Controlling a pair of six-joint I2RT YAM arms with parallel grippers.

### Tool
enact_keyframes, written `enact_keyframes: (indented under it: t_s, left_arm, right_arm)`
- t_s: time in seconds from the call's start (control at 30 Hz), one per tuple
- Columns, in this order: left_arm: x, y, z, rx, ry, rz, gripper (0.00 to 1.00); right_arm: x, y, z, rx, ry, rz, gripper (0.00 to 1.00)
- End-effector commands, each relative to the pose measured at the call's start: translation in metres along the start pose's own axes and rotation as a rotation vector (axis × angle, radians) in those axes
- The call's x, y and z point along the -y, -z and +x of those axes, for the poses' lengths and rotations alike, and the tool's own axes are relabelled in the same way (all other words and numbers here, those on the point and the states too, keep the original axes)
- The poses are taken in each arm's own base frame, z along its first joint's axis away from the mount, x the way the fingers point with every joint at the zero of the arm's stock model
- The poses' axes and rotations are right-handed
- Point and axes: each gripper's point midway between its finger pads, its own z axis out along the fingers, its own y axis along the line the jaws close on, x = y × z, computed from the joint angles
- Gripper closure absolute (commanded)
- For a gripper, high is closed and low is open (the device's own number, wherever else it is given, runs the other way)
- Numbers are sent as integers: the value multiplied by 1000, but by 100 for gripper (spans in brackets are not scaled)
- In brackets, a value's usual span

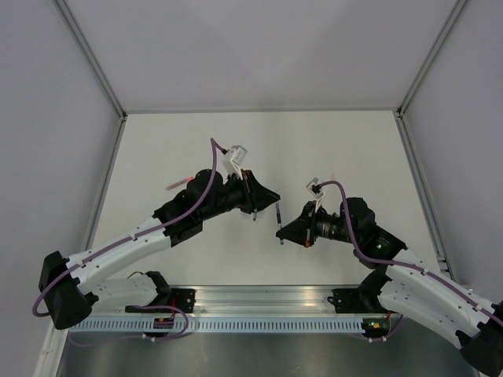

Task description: Insert the pens into the pen caps

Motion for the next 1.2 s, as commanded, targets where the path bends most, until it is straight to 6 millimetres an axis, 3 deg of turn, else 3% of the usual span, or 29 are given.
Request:
enact_keyframes:
  t_s: [0.0,0.13,0.27,0.67,0.9,1.17]
  left_arm:
    - [19,13,24,-107,-51,109,68]
    - [22,15,12,-72,-54,95,45]
    - [22,12,4,-63,-62,62,38]
    - [25,0,-15,-39,-81,12,37]
    - [27,-6,-12,-58,-83,24,48]
    - [24,-1,-18,-33,-95,1,43]
  right_arm:
    - [-19,0,-43,122,85,-35,100]
    - [-19,0,-35,103,82,-54,100]
    - [-21,0,-34,100,80,-69,100]
    - [-29,2,-31,91,73,-110,100]
    - [-30,2,-29,86,72,-120,100]
    - [-30,0,-27,84,60,-129,100]
